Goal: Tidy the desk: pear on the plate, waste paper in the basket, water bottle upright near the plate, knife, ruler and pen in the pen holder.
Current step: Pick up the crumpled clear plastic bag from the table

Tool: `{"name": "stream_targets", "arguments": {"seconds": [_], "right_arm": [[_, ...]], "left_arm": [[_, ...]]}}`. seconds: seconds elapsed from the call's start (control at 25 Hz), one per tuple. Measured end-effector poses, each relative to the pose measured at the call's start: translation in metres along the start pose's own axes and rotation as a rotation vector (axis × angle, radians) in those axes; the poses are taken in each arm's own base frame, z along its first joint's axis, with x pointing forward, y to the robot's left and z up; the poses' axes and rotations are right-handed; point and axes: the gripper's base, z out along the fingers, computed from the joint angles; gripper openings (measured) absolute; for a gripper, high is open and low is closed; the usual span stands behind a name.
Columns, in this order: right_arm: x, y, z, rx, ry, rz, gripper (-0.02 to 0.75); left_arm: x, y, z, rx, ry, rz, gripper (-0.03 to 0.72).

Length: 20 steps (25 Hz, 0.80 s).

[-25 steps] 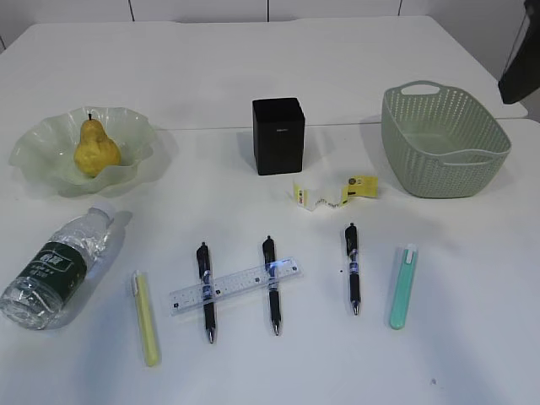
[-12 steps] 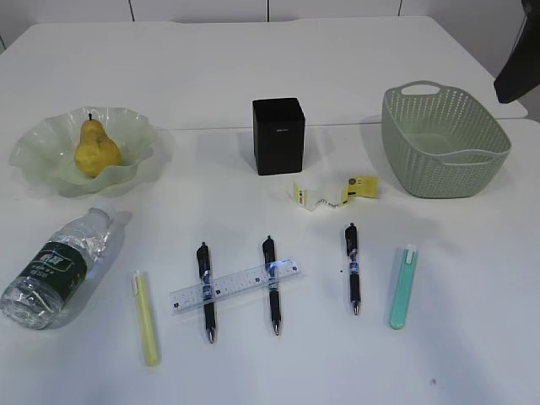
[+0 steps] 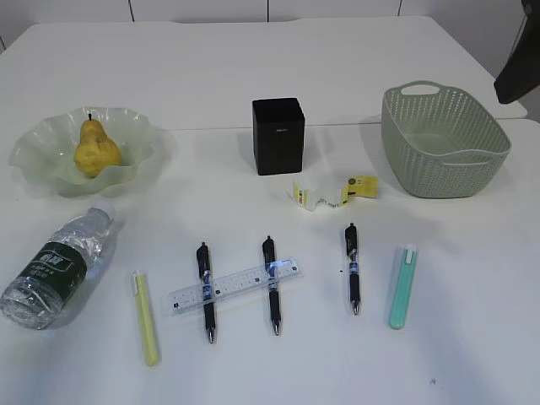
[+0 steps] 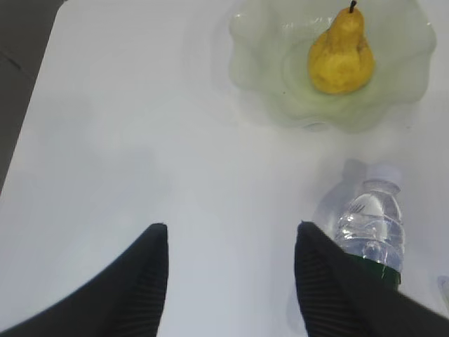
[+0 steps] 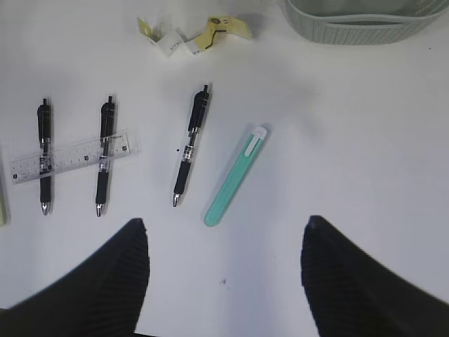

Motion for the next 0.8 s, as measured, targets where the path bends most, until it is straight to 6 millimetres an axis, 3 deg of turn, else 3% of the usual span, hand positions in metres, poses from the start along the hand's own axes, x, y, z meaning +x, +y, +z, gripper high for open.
{"name": "stream_targets", "arguments": {"seconds": [0.24, 0.44, 0.8], "right_arm": [[0.000, 0.001, 0.000, -0.008, 0.000, 0.003, 0.532], [-0.001, 0.004, 0.003, -0.047, 0.007, 0.018, 0.532], [-0.018, 0.005, 0.051, -0.141, 0.122, 0.042, 0.532]], "left_arm": [[0.041, 0.000, -0.007, 0.058, -0.181, -0.006, 0.403], [0.063, 0.000, 0.003, 0.064, -0.153, 0.003, 0.402], [0.076, 0.003, 0.005, 0.031, -0.022, 0.005, 0.402]]}}
